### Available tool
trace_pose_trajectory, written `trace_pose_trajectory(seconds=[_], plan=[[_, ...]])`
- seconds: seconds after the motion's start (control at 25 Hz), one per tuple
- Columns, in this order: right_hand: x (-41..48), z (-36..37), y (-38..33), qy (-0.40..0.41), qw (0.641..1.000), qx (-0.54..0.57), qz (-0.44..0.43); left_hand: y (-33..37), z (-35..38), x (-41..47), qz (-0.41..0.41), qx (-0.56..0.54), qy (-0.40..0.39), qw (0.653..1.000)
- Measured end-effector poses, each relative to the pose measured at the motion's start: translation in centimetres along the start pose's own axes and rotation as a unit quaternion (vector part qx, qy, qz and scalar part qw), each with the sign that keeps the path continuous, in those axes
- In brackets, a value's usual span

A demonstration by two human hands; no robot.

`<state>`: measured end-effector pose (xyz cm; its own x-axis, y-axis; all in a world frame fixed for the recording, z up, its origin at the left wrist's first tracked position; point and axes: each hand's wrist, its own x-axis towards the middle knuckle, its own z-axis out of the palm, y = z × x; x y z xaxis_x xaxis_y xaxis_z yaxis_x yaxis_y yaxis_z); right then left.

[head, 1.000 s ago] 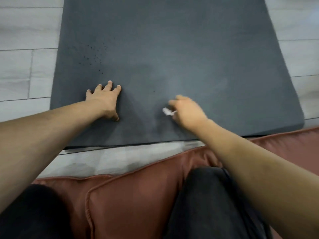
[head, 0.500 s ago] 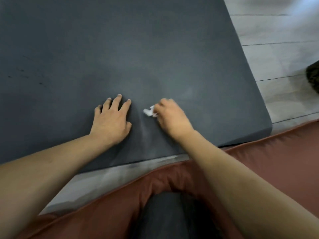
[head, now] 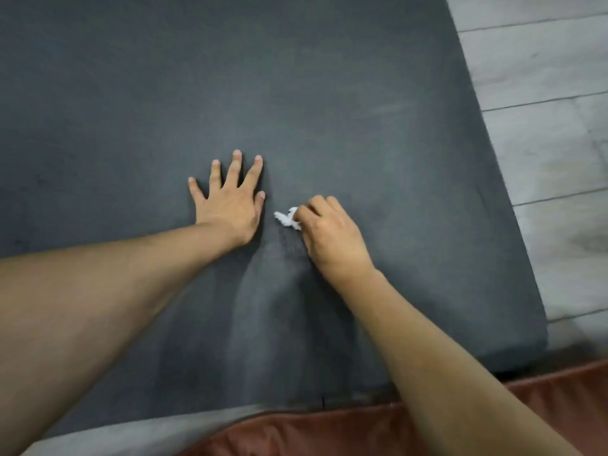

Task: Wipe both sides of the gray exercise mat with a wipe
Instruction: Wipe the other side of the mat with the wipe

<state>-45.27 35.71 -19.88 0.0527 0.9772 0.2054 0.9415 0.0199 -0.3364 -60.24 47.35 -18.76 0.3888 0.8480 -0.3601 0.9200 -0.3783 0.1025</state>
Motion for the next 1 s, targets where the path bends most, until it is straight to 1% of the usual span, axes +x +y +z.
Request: trace_pose_trajectory(seconds=[0.04,0.12,0.16,0.2,0.24,0.28,0.36,0.4,0.44,0.48,0.52,0.56,0.6,0.64,0.68,0.72,0.76,0.8,0.84,0.88,0.92,0.96,1.0], plan=[[2.0,-0.6,3.4,0.017,0.999,-0.018,0.049,-0.1,0.1,1.0,0.006,0.004,0.003,1.000],[5.6,-1.4,9.0,0.083,0.978,-0.019,0.191,-0.5,1.1,1.4,0.016,0.020,0.049,0.998],[7.4,-1.0,10.2,0.113,0.965,-0.013,0.237,-0.6,1.7,1.5,0.013,0.027,0.076,0.997],[9.2,-0.2,9.9,0.135,0.957,-0.002,0.256,-0.7,2.2,1.6,0.009,0.029,0.092,0.995],[10.9,1.0,8.9,0.141,0.961,0.015,0.238,-0.7,2.6,1.8,0.010,0.030,0.101,0.994],[12.4,2.0,7.6,0.128,0.975,0.027,0.182,-0.8,2.7,2.0,0.016,0.035,0.107,0.993],[16.0,2.9,7.6,0.079,0.996,0.022,0.026,-0.9,2.6,2.4,0.024,0.043,0.112,0.992],[18.4,2.8,9.2,0.072,0.997,0.006,-0.005,-1.0,2.4,2.6,0.026,0.044,0.112,0.992],[20.9,2.3,11.3,0.083,0.996,-0.009,0.026,-1.1,2.3,2.7,0.028,0.042,0.112,0.992],[23.4,1.5,13.9,0.103,0.990,-0.033,0.093,-1.1,2.3,2.7,0.032,0.043,0.115,0.992],[25.6,0.4,16.2,0.110,0.974,-0.052,0.191,-1.1,2.3,2.7,0.036,0.047,0.114,0.992],[27.0,0.1,17.9,0.123,0.950,-0.057,0.280,-1.2,2.3,2.5,0.038,0.047,0.110,0.992],[28.3,0.4,18.1,0.132,0.929,-0.057,0.340,-1.3,2.1,2.6,0.040,0.036,0.106,0.993],[29.3,1.1,16.7,0.127,0.923,-0.057,0.358,-1.2,1.9,2.7,0.041,0.030,0.106,0.993],[30.1,2.0,13.7,0.123,0.935,-0.037,0.330,-1.3,1.9,2.7,0.042,0.037,0.102,0.993],[30.7,3.4,10.1,0.126,0.960,-0.012,0.248,-1.3,1.8,2.8,0.042,0.045,0.098,0.993],[30.3,4.8,6.3,0.095,0.982,0.012,0.163,-1.3,1.8,2.9,0.041,0.043,0.094,0.994],[29.0,5.9,3.3,0.037,0.995,0.030,0.084,-1.4,1.8,2.9,0.042,0.038,0.095,0.994],[27.7,6.5,2.1,0.013,0.999,0.038,0.023,-1.5,1.8,2.9,0.043,0.033,0.097,0.994],[27.1,6.2,2.9,0.005,0.999,0.042,-0.002,-1.5,1.8,2.8,0.044,0.030,0.097,0.994],[27.2,5.3,5.2,0.015,0.999,0.046,0.002,-1.5,1.8,2.9,0.045,0.030,0.098,0.994],[27.0,4.5,8.0,0.041,0.998,0.030,0.038,-1.5,1.8,2.9,0.045,0.032,0.098,0.994],[26.4,3.3,10.7,0.061,0.993,-0.002,0.103,-1.5,1.9,2.9,0.047,0.029,0.098,0.994]])
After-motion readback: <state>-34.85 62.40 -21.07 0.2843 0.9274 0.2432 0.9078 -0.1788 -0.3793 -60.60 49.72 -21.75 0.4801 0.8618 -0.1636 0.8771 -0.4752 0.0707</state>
